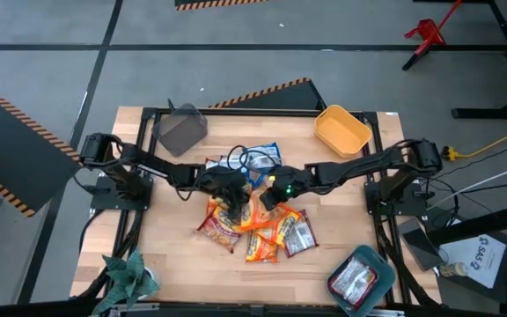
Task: Sort Maruchan noodles
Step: Put the orange noodle pack into the yellow bin
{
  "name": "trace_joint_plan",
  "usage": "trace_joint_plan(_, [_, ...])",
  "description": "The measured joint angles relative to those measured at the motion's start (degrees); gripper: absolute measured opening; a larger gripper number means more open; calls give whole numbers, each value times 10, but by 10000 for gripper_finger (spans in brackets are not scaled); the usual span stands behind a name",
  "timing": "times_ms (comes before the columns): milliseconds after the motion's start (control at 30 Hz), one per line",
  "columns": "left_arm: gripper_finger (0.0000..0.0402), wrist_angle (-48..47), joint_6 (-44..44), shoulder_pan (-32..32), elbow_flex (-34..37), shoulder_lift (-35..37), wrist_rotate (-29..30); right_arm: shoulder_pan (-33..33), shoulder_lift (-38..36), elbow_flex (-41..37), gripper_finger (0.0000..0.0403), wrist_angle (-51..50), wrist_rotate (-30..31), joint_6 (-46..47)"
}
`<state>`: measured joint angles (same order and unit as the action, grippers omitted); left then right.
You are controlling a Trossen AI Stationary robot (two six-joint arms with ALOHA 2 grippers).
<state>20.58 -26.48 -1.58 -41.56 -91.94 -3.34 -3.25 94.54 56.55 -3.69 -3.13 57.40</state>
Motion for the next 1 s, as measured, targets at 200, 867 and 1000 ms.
trace_joint_plan(200, [2,-73,3,24,-67,0,-3,17,-40,0,1,-73,35,-2])
trace_joint_plan(867, [2,-331,133,134,-230,2,-3,122,-62,0,0,-37,58,-26])
trace_joint_plan(1000, [2,-354,149,155,-253,2,-4,165,-72,0,0,-38,60,-37])
